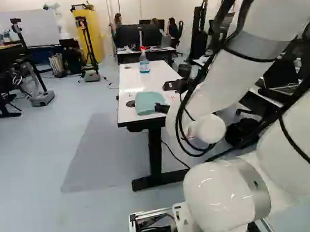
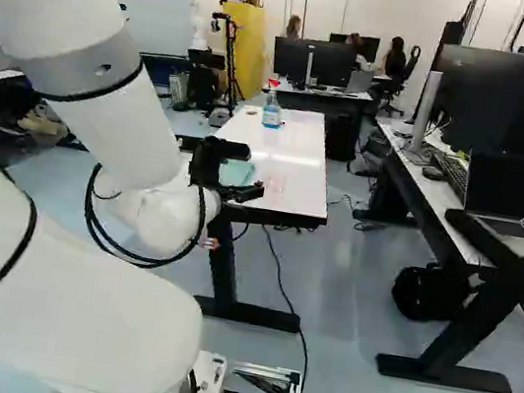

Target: Clean the table with the green towel

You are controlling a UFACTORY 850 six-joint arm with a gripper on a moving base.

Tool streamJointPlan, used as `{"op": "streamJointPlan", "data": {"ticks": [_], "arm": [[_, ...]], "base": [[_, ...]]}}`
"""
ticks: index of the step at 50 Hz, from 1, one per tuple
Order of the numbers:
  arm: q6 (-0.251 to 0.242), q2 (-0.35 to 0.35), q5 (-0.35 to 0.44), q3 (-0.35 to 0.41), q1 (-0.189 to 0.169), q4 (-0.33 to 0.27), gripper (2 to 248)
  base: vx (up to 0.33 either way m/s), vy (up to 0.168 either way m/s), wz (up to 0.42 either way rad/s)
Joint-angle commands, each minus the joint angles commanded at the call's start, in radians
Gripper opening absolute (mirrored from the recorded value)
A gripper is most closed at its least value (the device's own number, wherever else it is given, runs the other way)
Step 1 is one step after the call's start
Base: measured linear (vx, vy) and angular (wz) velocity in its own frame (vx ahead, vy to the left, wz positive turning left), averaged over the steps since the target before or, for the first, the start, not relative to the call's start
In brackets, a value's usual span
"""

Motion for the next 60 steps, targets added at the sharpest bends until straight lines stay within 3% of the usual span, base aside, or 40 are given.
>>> {"op": "streamJointPlan", "data": {"ticks": [32,60], "arm": [[0.000,-0.109,-0.025,-0.187,0.076,0.007,247],[0.000,-0.191,-0.183,-0.334,0.129,0.092,247]], "base": [[0.000,0.000,0.000],[0.000,0.000,0.000]]}}
